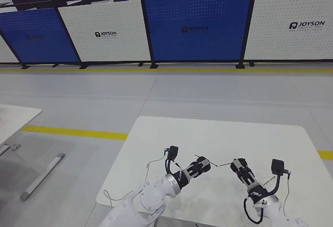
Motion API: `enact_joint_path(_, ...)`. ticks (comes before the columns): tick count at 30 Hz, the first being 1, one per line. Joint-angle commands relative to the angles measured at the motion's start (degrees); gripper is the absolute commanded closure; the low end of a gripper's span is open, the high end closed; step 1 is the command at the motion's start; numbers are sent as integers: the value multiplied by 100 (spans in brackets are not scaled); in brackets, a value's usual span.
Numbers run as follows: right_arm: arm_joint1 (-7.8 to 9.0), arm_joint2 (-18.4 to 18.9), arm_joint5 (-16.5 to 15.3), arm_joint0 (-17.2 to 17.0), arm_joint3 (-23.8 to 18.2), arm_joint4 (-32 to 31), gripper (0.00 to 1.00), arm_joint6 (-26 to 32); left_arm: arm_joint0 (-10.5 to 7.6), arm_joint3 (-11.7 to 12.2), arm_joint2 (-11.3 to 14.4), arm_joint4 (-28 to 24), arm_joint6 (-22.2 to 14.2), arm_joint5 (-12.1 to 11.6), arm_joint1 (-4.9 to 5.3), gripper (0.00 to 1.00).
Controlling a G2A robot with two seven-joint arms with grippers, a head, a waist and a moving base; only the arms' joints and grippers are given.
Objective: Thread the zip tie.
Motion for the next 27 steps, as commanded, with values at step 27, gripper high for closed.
enact_joint_path(27,-135,-206,-264,-135,91,-646,100,-595,0,0,0,0,0,0,0,100)
